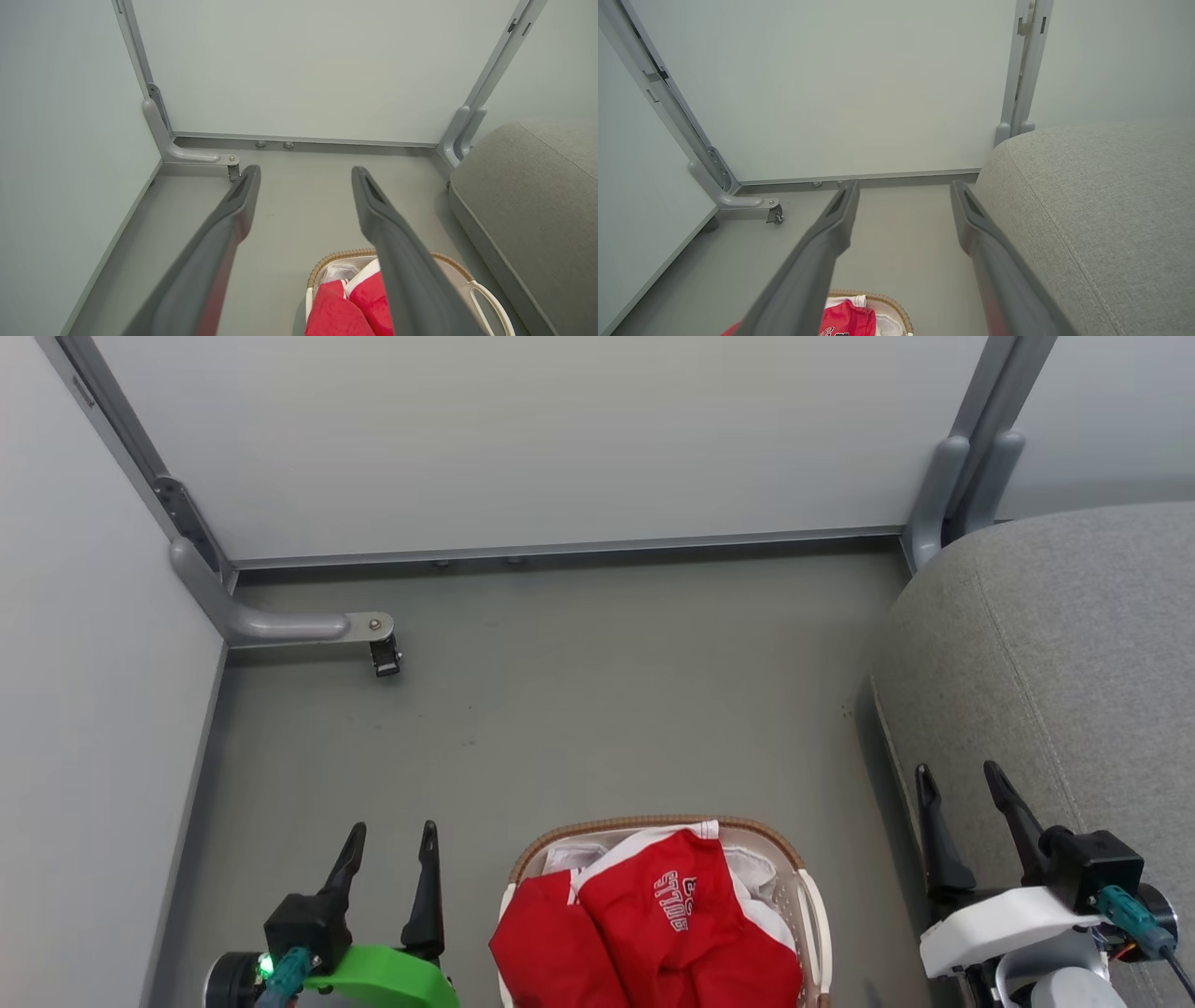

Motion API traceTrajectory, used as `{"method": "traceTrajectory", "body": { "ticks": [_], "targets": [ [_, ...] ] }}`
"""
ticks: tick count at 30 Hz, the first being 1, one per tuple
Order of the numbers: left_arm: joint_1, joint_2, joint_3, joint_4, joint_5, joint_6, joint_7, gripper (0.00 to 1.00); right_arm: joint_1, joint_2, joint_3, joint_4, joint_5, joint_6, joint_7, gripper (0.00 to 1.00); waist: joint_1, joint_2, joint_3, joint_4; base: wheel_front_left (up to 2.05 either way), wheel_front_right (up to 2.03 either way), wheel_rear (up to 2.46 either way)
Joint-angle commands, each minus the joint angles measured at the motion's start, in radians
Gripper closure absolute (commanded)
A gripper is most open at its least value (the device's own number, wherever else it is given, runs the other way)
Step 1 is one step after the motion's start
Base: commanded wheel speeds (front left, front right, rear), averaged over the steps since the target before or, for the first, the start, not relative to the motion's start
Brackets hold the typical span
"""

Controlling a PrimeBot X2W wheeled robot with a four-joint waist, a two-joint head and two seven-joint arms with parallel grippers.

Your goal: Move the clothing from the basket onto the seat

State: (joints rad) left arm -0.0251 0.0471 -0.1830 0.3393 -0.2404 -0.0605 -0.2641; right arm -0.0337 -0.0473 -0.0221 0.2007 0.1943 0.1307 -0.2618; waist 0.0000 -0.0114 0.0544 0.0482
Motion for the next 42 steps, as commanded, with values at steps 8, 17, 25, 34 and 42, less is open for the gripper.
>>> {"method": "traceTrajectory", "body": {
  "ticks": [8,17,25,34,42],
  "targets": [
    [-0.160,0.006,-0.083,0.094,0.090,-0.037,0.000,0.00,-0.076,-0.006,-0.029,-0.032,-0.025,0.000,-0.005,0.00,0.0000,0.0114,0.164,-0.004,0.00,0.00,0.00],
    [-0.425,0.011,-0.228,0.400,0.198,-0.064,0.000,0.00,-0.181,-0.006,-0.064,-0.068,-0.038,0.000,-0.005,0.00,0.0000,0.0114,0.368,-0.018,0.00,0.00,0.00],
    [-0.612,0.007,-0.364,0.658,0.192,-0.070,0.027,0.00,-0.269,-0.005,-0.068,-0.090,-0.032,0.000,-0.005,0.00,0.0000,0.0114,0.524,-0.033,0.00,0.00,0.00],
    [-0.704,0.005,-0.520,0.769,0.059,-0.071,0.087,0.00,-0.318,-0.005,-0.071,-0.098,-0.014,0.000,-0.005,0.00,0.0000,0.0114,0.625,-0.047,0.00,0.00,0.00],
    [-0.743,0.005,-0.593,0.825,-0.012,-0.071,0.109,0.00,-0.342,-0.005,-0.066,-0.102,-0.007,0.000,-0.005,0.00,0.0000,0.0114,0.668,-0.055,0.00,0.00,0.00]
  ]
}}
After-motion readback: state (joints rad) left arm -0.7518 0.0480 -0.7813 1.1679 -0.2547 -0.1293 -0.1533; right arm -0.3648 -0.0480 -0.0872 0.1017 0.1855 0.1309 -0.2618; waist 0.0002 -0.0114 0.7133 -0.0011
